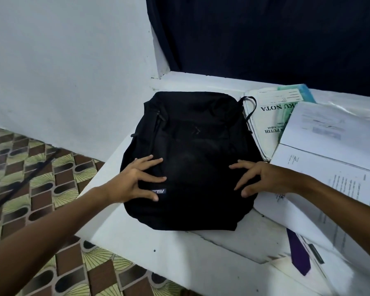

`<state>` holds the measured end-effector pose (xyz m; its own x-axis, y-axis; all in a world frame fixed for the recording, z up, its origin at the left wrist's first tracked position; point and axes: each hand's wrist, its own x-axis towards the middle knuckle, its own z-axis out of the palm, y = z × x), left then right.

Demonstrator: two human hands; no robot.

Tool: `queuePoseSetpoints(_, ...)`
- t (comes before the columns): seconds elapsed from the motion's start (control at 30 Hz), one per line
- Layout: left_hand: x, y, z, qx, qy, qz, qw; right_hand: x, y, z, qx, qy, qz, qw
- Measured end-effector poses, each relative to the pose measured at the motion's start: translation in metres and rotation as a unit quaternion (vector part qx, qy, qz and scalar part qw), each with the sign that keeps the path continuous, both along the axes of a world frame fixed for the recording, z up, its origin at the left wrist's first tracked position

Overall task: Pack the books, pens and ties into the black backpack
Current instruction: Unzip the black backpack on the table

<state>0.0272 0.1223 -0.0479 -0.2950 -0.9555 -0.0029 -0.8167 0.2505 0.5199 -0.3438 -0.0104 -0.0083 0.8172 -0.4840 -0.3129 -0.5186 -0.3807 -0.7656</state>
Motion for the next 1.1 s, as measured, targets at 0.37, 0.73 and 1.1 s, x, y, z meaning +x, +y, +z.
queuePoseSetpoints(0.37, -0.037, -0.019, 0.097, -0.012, 0.186, 0.071, 0.98, 0.007, -0.006, 0.054, 0.057, -0.283, -0.268, 0.919)
queuePoseSetpoints(0.73, -0.085, -0.026, 0.109, -0.188, -0.273, 0.009, 0.943, 0.021, -0.012, 0.088, 0.296, -0.481, -0.187, 0.804)
queuePoseSetpoints(1.1, -0.068, -0.069, 0.142, -0.195, -0.562, 0.125, 0.794, 0.043, -0.023, 0.098, -0.427, 0.066, -0.043, 0.901)
